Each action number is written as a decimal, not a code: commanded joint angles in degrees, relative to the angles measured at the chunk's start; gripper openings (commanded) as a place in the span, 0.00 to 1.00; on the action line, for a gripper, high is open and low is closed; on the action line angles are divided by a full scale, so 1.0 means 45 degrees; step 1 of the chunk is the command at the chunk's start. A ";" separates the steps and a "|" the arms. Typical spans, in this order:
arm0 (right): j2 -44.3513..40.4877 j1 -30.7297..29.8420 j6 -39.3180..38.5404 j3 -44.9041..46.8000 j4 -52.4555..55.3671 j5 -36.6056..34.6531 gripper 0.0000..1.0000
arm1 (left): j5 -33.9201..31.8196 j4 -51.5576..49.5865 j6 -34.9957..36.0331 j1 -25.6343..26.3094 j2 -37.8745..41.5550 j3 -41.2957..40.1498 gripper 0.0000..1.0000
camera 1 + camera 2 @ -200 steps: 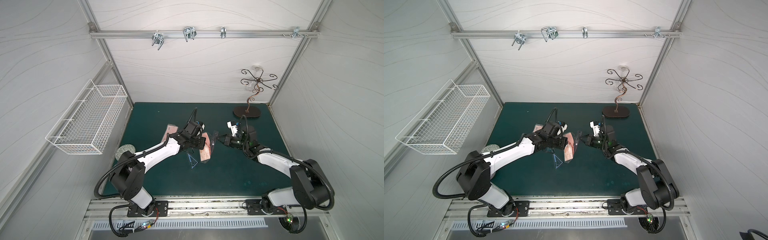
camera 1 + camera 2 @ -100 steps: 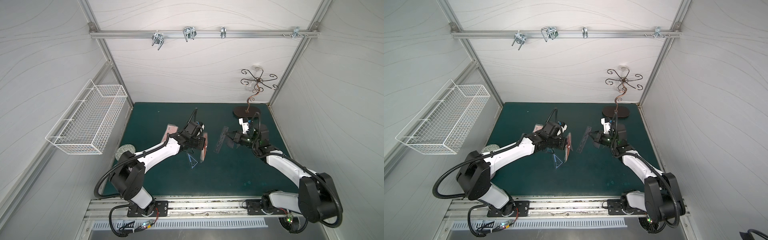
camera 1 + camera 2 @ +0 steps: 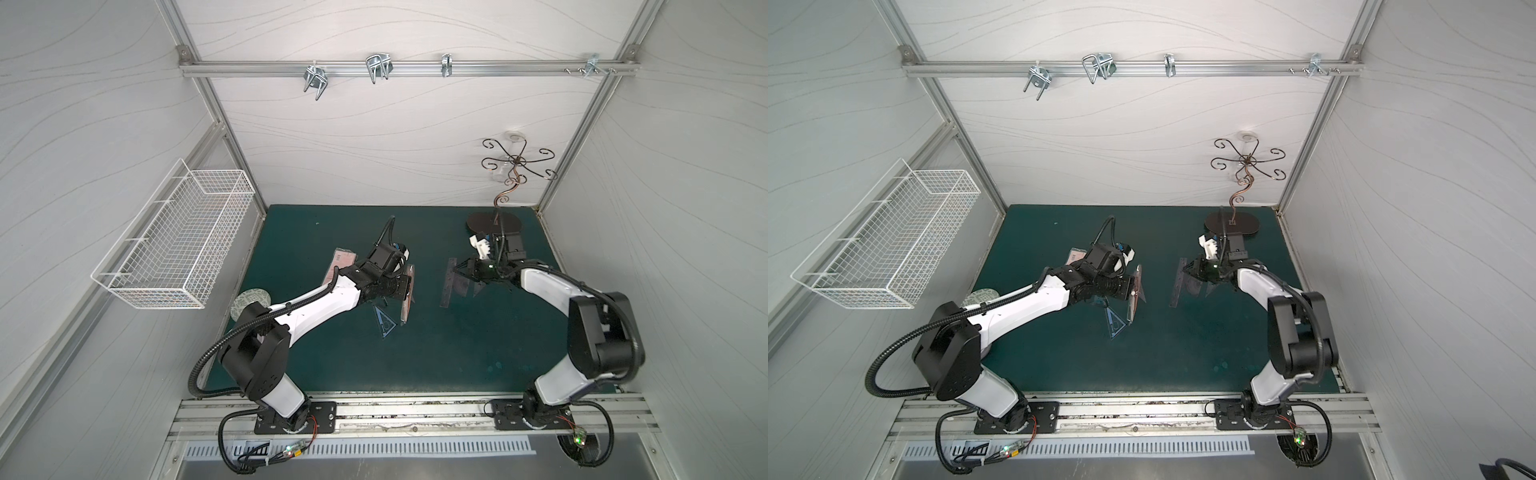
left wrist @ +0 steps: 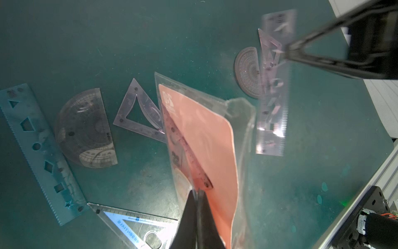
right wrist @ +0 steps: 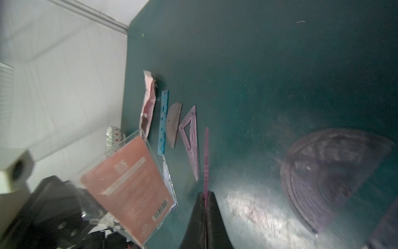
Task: Open the ruler set and take out the ruler
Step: Place the ruler at the center of the board.
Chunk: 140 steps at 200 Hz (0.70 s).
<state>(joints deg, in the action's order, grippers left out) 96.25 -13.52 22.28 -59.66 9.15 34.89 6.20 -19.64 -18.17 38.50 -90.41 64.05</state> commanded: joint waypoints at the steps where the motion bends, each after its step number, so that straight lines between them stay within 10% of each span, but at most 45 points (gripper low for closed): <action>1: 0.1560 -0.0144 -0.1332 -0.1643 0.1417 -0.0244 0.00 | 0.0114 0.0106 0.0149 -0.0025 0.0169 0.0215 0.00; 111: 0.5768 -0.0117 -0.3206 -0.5573 0.4797 -0.1896 0.00 | 0.0324 0.0180 0.0238 0.0022 0.0036 0.0253 0.00; 140: 0.5473 -0.0159 -0.2965 -0.5639 0.4951 -0.2609 0.45 | 0.0352 0.0243 0.0228 0.0033 0.0033 0.0201 0.00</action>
<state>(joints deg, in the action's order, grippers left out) 121.03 -14.13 10.26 -84.79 28.21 27.75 7.35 -19.92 -17.96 38.52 -90.41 64.05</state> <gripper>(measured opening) 0.278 0.055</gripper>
